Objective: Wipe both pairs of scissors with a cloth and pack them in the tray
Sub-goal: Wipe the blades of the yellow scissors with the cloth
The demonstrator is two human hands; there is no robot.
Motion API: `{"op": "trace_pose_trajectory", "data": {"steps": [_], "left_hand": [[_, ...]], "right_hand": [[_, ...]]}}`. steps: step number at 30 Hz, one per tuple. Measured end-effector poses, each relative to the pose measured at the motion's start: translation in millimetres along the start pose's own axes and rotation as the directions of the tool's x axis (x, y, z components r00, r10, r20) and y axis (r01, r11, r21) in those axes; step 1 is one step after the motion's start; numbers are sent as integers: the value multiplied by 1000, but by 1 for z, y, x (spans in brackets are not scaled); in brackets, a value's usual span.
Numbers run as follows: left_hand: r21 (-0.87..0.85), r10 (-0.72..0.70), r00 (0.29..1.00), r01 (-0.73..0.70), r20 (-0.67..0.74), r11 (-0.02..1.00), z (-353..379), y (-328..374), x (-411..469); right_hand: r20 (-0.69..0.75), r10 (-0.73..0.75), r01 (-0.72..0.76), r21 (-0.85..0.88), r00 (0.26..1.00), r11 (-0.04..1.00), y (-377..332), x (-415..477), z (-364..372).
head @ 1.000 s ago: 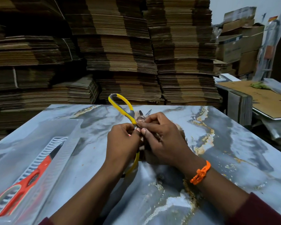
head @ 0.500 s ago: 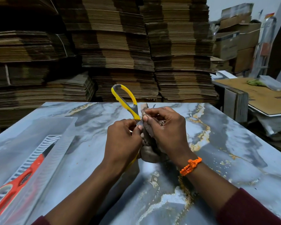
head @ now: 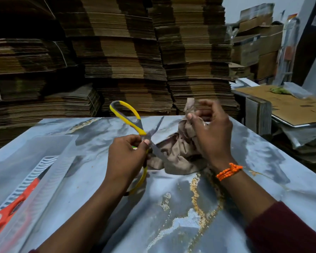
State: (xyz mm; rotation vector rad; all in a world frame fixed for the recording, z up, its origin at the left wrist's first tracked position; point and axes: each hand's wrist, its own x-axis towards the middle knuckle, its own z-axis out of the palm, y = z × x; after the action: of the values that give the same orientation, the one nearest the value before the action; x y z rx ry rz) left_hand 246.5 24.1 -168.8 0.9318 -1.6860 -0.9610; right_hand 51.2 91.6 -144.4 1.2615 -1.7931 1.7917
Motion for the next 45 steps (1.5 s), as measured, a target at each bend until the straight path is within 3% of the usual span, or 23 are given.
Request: {"op": "trace_pose_trajectory", "data": {"steps": [3,5,8,16,18,22,28,34,37,41,45], "left_hand": [[-7,-18,999,18,28,1000,-1,-6,2],[13,-2,1000,1,27,1000,-1,-7,1],[22,23,999,-24,27,999,-2,-6,3],[8,33,997,-34,73,999,7,1,-3],[11,24,998,-25,60,1000,5,0,-4],[34,-8,999,6,43,999,-4,-7,1],[24,19,996,-21,87,1000,6,-3,1],[85,16,997,-23,81,996,-2,-7,0],[55,22,997,-26,72,998,-1,-5,0],[70,132,985,-140,106,988,6,2,-8],[-26,48,995,-46,89,999,9,6,-10]], "right_hand": [[268,-202,205,15,942,979,-21,-30,20],[334,-293,292,54,896,955,-26,-46,39],[290,-206,191,79,935,978,-22,-37,48],[170,-120,124,-12,978,992,-8,-18,35],[174,-175,182,-25,969,983,-13,-25,35],[343,-321,330,36,883,943,-28,-56,41],[167,-108,113,-22,980,993,-10,-16,43],[350,-256,265,22,901,964,-29,-54,39],[277,-174,167,48,945,985,-21,-31,47],[184,11,2,-74,983,997,12,-7,40],[-1,294,-293,97,956,951,48,15,5]]}}
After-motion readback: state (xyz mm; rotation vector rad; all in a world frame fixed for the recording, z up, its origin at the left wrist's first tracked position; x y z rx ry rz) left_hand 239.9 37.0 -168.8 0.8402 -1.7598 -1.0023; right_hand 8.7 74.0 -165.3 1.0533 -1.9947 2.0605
